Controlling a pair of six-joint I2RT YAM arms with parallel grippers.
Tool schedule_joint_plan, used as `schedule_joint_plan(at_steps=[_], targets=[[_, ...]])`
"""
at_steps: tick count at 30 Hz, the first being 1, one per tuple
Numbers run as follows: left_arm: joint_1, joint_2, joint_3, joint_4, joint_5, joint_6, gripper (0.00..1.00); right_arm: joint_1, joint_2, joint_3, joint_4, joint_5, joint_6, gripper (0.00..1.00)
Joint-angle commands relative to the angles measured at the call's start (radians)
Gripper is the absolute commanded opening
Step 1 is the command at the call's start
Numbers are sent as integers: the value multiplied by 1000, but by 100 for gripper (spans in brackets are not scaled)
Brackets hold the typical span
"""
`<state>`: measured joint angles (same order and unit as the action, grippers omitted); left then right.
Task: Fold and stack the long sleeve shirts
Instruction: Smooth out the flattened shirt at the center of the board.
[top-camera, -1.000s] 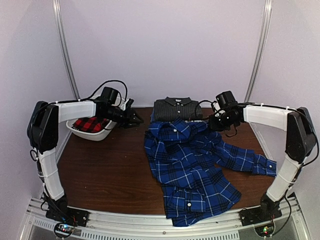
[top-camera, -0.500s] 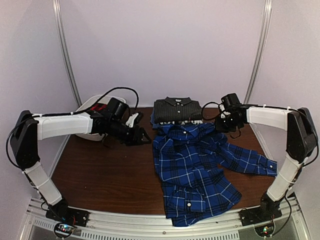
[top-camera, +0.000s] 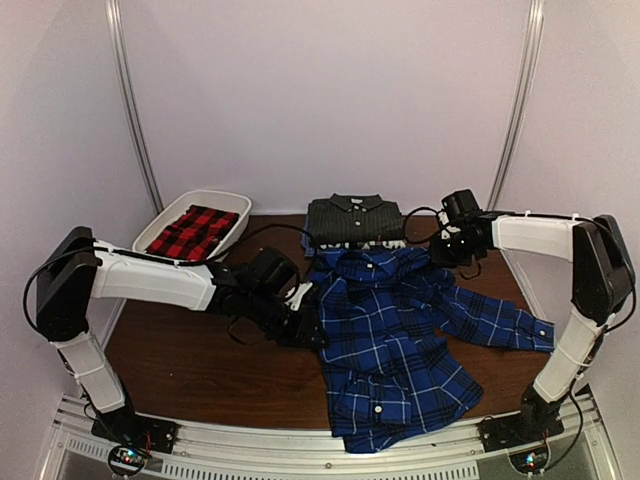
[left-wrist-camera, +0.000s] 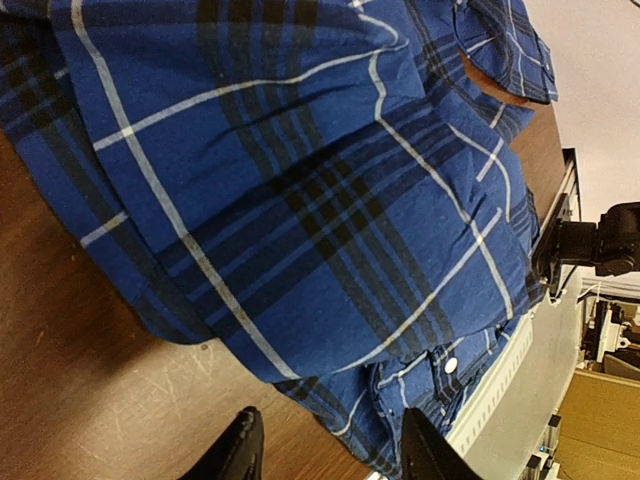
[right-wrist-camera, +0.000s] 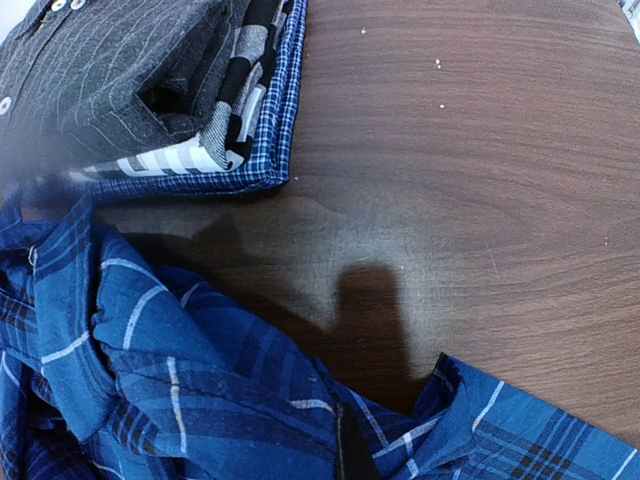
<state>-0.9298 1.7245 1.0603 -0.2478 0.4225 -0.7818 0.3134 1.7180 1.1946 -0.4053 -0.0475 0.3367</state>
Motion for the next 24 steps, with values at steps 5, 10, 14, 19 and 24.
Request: schedule_joint_plan(at_steps=[5,10,14,19,24], targets=[[-35,88,2,84,-14,-60,48,-5,17,-24,30,0,-11,1],[-48,115,2,105,-12,-67,49,-5,20,-28,38,-3,-11,1],[-62,146,12,145,3,-83,46,-6,24,-27,42,-4,-11,1],[-75,154,29,147,-24,-97,23,-7,27,-21,43,-8,-8,0],[-76,67,29,86,-114,-97,0,-5,27,-21,43,-2,-12,0]])
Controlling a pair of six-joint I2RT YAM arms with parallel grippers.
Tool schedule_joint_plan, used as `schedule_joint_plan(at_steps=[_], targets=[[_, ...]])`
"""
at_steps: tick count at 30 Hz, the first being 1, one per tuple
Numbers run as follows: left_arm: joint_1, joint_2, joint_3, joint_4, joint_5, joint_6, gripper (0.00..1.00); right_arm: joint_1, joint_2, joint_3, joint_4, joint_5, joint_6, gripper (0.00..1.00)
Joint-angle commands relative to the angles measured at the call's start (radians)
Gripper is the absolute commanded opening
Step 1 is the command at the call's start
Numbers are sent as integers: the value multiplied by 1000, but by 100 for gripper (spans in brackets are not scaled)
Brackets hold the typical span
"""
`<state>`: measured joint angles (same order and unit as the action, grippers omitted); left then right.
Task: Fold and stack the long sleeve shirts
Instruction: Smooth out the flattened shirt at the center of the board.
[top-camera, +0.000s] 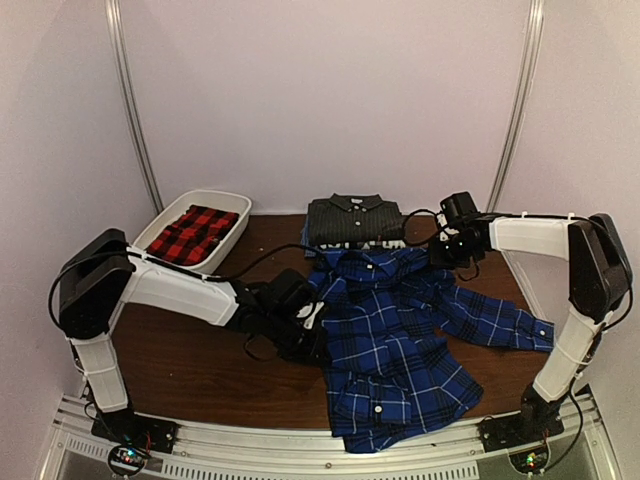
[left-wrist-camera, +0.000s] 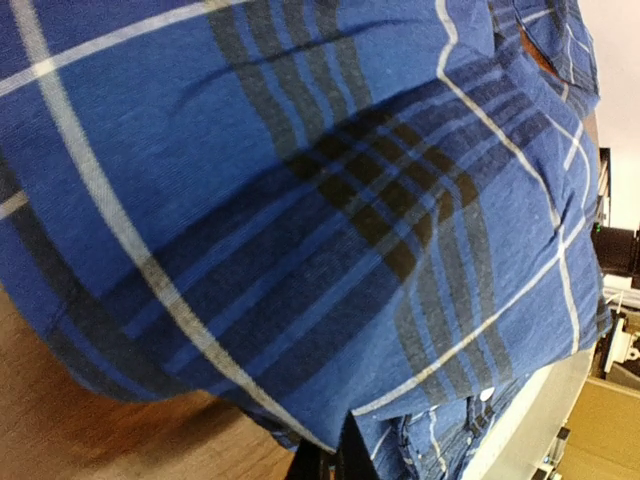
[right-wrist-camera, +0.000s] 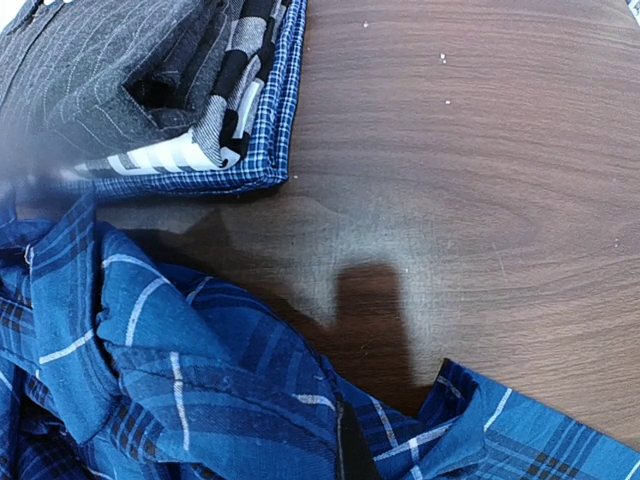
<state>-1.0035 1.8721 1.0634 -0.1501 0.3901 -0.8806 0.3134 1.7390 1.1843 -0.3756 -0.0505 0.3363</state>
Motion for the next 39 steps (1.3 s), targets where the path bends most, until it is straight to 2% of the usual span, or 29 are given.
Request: schedule_joint_plan(at_steps=[1,6,11,15,18,21,25,33,39], targets=[[-1,-102,26,-32,-102,3,0,-7,7,-11,13,2,-13,0],[18,-237,-3,-159,-228,-4,0,-15,11,-13,13,8,-13,0],[108,-434,-98,-286,-318,-22,0,-32,7,-28,12,19,-17,0],[287,-608,-193,-384,-332,10,0,-51,3,-41,12,26,-20,0],[439,-682,-214,-440,-326,81,0,-59,1,-43,9,29,-20,0],[568,-686,-191,-478,-332,149,0,-59,0,-43,5,28,-20,0],[689,-660,-171,-477,-318,212,0,-52,-2,-54,6,4,-19,0],[867,-620,-112,-483,-342,308,0,-39,-11,-65,7,2,-27,3],[991,-629,-94,-512,-325,357,0,20,14,-47,5,6,-37,3]])
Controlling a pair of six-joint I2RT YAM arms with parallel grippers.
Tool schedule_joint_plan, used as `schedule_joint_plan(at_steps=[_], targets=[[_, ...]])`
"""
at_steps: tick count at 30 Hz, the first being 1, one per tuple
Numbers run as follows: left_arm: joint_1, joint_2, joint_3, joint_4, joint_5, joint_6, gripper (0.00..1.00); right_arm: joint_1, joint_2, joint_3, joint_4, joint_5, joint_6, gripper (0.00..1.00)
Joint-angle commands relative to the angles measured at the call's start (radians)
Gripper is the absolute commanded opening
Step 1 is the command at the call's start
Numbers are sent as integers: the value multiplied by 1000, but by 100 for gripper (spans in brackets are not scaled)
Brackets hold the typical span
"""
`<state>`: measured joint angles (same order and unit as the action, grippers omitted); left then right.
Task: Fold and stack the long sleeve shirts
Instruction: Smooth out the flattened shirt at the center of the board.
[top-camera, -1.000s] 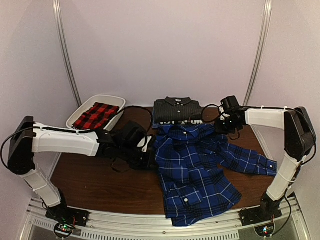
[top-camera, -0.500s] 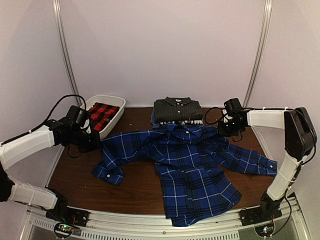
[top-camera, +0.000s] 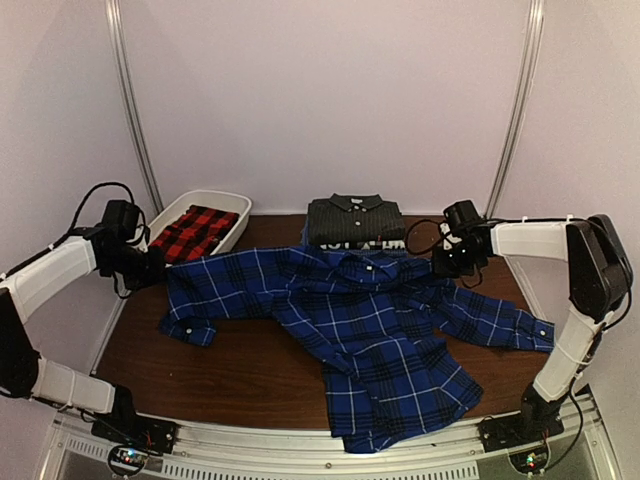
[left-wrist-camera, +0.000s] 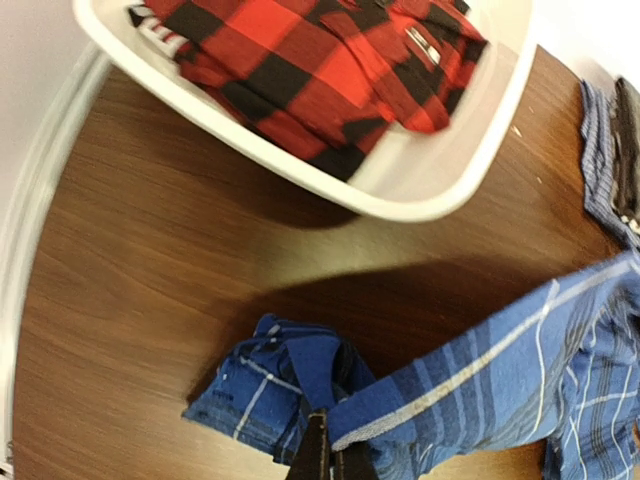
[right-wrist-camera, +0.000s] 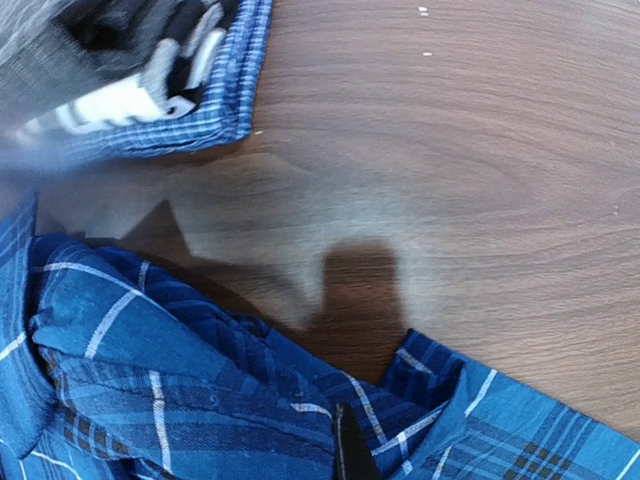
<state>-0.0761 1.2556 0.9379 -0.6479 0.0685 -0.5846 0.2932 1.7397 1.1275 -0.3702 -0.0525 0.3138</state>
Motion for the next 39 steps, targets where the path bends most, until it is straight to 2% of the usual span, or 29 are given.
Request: schedule_joint_plan(at_steps=[1,7,15,18,23,26,30,34,39], targets=[[83,-22,28,-17,0,66,0,52,21,14,1,12,-15,3],[172,-90,6,-54,-34,88,0,161,120,96,3,21,-6,4],[206,-130,-26,-69,-32,100,0,280,244,239,-21,17,0,8],[206,-125,-31,-63,16,119,0,296,252,265,-32,22,-4,15],[196,-139,-28,-53,94,148,24,303,217,267,-39,30,-4,42],[142,-147,6,-60,57,152,41,306,180,258,-49,43,-1,60],[16,-140,71,-89,-44,133,51,315,115,226,-75,106,12,78],[-117,-109,108,-80,-54,87,52,321,28,149,-74,120,38,84],[-336,-17,143,-23,-79,21,51,329,-76,7,-65,114,82,82]])
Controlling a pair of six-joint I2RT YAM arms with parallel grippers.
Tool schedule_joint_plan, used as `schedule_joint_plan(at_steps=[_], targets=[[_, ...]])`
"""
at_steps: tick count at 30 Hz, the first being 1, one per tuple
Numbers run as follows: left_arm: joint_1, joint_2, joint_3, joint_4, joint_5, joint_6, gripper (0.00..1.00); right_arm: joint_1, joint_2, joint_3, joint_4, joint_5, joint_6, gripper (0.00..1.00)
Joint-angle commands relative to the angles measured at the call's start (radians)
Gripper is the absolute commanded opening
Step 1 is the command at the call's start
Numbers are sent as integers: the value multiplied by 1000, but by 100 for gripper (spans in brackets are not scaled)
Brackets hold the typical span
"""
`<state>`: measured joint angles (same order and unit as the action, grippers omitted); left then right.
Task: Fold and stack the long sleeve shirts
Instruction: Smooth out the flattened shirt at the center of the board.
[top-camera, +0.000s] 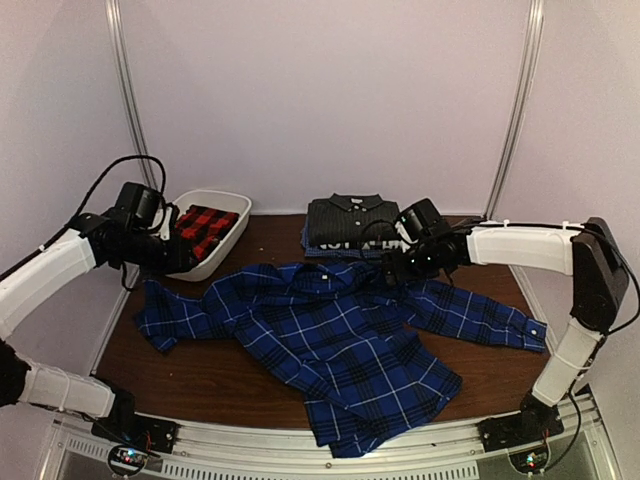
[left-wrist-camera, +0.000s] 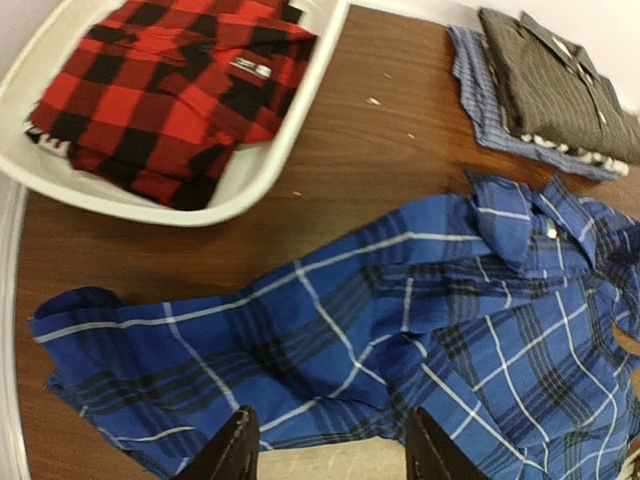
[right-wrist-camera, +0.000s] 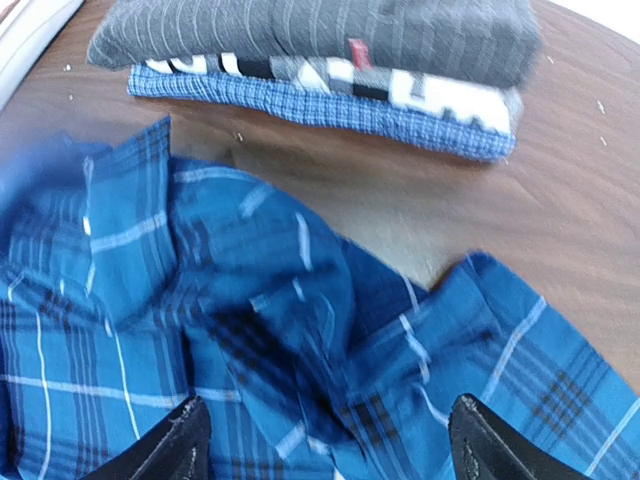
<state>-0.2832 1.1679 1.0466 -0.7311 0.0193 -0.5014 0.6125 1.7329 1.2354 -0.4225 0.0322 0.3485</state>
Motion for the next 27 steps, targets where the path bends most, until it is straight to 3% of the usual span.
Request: schedule_joint_plan(at_steps=[1,3,9,20,22,27], targets=[[-171,97,40,79,-21,-75,50,11,-92,-132,-9,22,58,79],[-248,159,62,111,14,-88,49,18,-131,-189,3,-3,75,73],[-432,373,123,210,102,-92,49,55,-214,-357,60,-81,140,68],[-511,587,147,229,244,16,49,127,-191,-488,205,-173,250,50],[-513,607,133,220,266,27,48,133,-188,-498,217,-169,262,41],[-518,614,86,190,286,54,44,127,-191,-490,166,-87,271,9]])
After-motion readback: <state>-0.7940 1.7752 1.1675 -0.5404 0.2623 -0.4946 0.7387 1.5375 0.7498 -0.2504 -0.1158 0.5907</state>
